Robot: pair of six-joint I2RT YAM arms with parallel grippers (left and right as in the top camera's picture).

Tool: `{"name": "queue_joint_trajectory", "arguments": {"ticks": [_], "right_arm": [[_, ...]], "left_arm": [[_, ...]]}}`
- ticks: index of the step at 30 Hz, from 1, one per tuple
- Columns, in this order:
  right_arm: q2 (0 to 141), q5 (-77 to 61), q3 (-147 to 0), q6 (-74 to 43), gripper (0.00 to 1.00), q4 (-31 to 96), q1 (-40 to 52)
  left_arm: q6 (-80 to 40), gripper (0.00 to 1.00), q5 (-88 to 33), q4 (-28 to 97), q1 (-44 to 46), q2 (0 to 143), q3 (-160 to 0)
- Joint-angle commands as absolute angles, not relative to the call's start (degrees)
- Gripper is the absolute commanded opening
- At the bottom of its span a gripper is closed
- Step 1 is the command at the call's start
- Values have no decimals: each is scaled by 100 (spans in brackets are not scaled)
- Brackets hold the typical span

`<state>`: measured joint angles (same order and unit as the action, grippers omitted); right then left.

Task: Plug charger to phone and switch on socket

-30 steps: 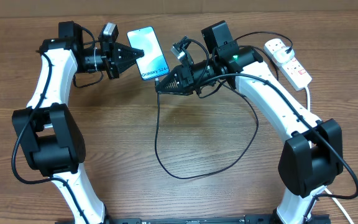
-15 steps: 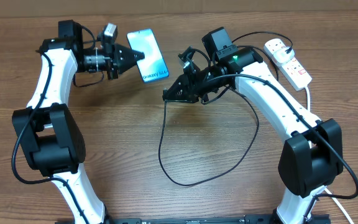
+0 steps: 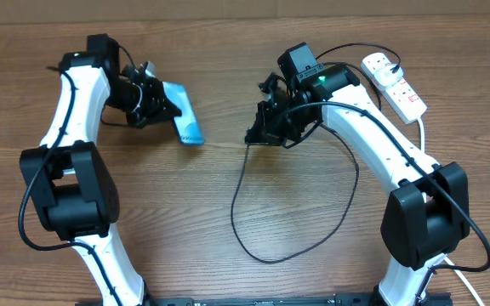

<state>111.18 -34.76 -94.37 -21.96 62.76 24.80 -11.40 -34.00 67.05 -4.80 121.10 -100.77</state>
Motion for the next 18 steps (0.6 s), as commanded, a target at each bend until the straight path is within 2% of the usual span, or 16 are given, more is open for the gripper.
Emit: {"name": "queue_joint_trajectory", "arguments": {"ticks": [1,5,11,18], "right_arm": [[11124,-2198,-9413,-2716,4,6355,2502],[11124,-1717,-9411,-2923,4,6519,2517],[11124,-1651,-9411,-2919,4,6630,2517],[11124,-1610,-9345,-2919,4,6696,2517]], "left_arm": [[-991,4,-2049,6768,-128,11915,-10210],[-1463,4,-657,6814,462,11952,-10210],[-1614,4,-108,6871,952,12090,-10206],[-1697,4,1,6877,1017,12108,-10189]]}}
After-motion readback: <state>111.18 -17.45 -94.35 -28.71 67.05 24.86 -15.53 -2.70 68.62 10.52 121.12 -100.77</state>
